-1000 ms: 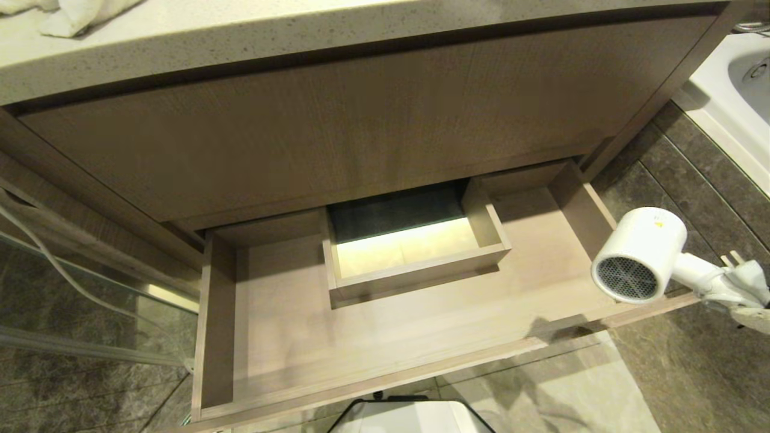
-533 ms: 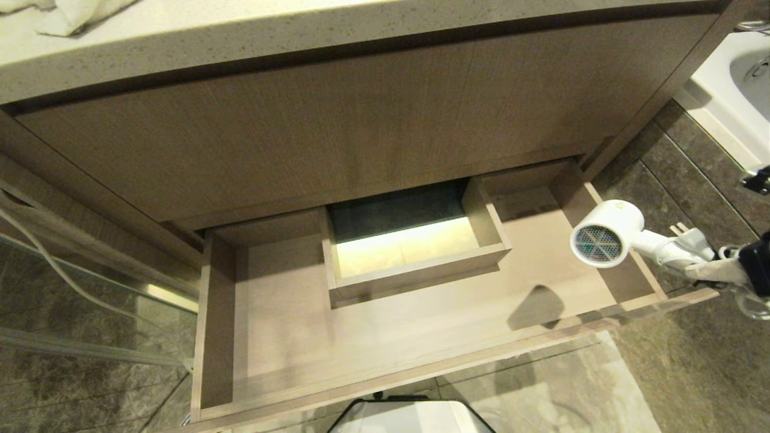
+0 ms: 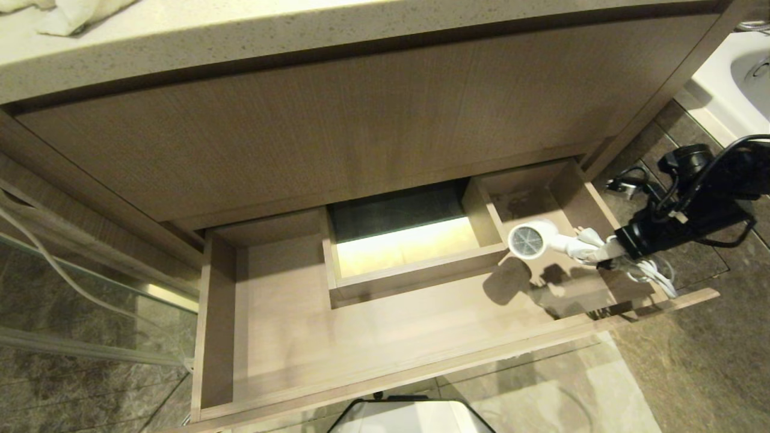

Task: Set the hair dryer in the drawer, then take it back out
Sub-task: Put it into the drawer, then close the drawer

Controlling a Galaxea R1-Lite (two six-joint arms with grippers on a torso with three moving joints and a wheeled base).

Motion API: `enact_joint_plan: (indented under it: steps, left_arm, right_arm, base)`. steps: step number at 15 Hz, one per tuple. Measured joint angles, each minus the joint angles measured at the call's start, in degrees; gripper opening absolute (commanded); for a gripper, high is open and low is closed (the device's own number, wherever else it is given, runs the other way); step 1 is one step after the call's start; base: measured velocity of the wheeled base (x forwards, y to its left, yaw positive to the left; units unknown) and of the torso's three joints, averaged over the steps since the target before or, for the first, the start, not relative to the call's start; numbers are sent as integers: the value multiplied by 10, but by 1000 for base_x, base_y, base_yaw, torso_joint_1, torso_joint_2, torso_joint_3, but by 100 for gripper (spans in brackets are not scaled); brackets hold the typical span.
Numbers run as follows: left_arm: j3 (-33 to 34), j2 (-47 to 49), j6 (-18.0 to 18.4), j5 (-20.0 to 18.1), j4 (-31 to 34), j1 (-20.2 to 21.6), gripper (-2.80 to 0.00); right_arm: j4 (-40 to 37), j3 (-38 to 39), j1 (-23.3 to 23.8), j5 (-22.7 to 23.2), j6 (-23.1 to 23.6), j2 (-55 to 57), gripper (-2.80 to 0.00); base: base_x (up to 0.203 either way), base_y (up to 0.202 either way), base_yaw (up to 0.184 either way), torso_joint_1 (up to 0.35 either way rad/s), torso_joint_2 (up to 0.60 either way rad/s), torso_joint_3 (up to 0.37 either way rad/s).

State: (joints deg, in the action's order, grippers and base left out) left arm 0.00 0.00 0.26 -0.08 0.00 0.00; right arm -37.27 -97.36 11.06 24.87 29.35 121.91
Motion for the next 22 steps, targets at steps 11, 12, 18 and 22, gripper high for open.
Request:
enact_joint_plan:
  steps: [11, 12, 18, 22]
  left_arm:
    - [0, 0, 0, 0, 0, 0, -280]
    - [0, 0, 0, 0, 0, 0, -280]
    - [0, 0, 0, 0, 0, 0, -280]
    - [0, 0, 0, 0, 0, 0, -280]
  right_arm:
    - [163, -142, 1, -46, 26, 214, 0]
    - [177, -142, 4, -46, 35, 218, 0]
    - [173, -137, 10, -45, 29, 204, 0]
    - [151, -49, 11, -46, -21, 99, -280]
  base:
    - [0, 0, 0, 0, 0, 0]
    - [0, 0, 0, 0, 0, 0]
    - [0, 0, 0, 0, 0, 0]
    - [0, 0, 0, 0, 0, 0]
